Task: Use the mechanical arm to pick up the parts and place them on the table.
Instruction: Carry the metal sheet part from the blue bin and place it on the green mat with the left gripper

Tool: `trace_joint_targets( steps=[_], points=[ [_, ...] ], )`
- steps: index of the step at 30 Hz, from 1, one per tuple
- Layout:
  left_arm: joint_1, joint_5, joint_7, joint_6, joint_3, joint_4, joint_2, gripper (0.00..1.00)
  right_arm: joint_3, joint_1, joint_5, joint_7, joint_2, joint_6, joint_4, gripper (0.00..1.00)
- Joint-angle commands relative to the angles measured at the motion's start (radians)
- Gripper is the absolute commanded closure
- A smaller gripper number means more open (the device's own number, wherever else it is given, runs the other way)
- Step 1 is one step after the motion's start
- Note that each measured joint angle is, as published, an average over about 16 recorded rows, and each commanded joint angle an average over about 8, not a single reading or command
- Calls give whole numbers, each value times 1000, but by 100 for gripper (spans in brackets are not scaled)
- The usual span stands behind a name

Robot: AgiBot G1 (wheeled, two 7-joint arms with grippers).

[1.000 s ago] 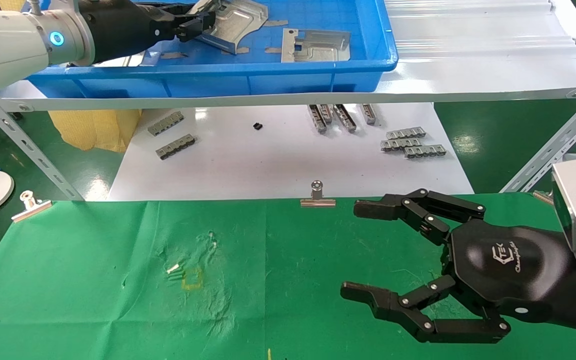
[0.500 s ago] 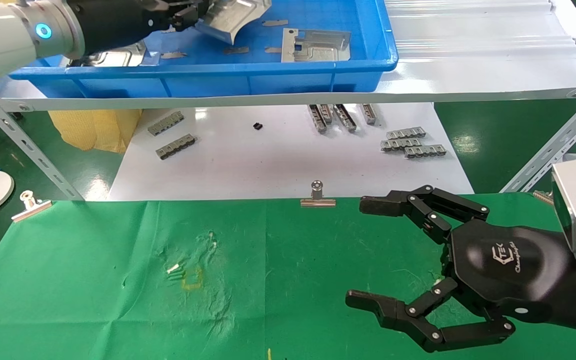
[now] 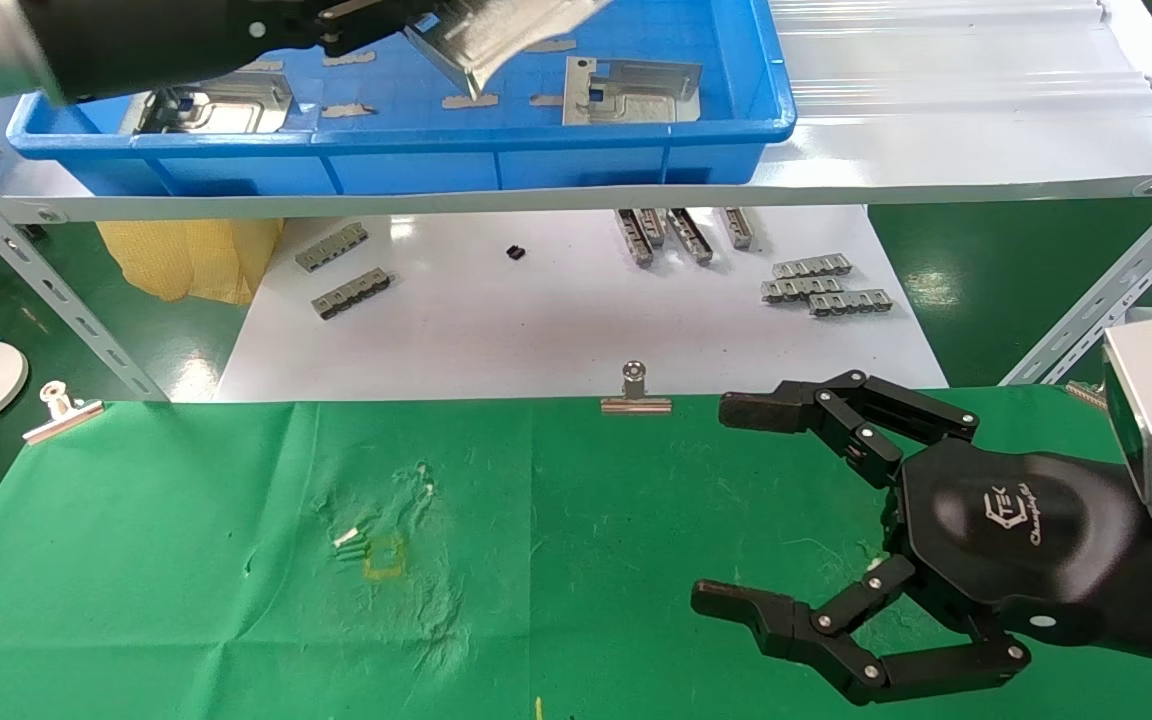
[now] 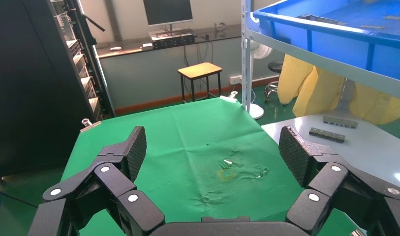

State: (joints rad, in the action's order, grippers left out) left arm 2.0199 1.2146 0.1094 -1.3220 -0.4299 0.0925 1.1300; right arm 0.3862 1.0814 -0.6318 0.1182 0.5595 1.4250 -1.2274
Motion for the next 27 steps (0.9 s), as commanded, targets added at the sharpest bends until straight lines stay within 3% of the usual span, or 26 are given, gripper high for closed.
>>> trace_joint_targets(
  steps=[1,7,13,21,27],
  points=[
    [-1,-13,15,-80,7,9,-20,100,0,0,0,0,0,0,0,0],
    [-5,-16,67,-247,0,38,-69,100,0,0,0,0,0,0,0,0],
    [-56,-27,103,-285,-57,195,-134,100,0,0,0,0,0,0,0,0],
    [-198,-152,99,-280,-210,530,-289,100,0,0,0,0,0,0,0,0],
    [-247,-52,221,-258,-360,575,-317,100,0,0,0,0,0,0,0,0]
  ],
)
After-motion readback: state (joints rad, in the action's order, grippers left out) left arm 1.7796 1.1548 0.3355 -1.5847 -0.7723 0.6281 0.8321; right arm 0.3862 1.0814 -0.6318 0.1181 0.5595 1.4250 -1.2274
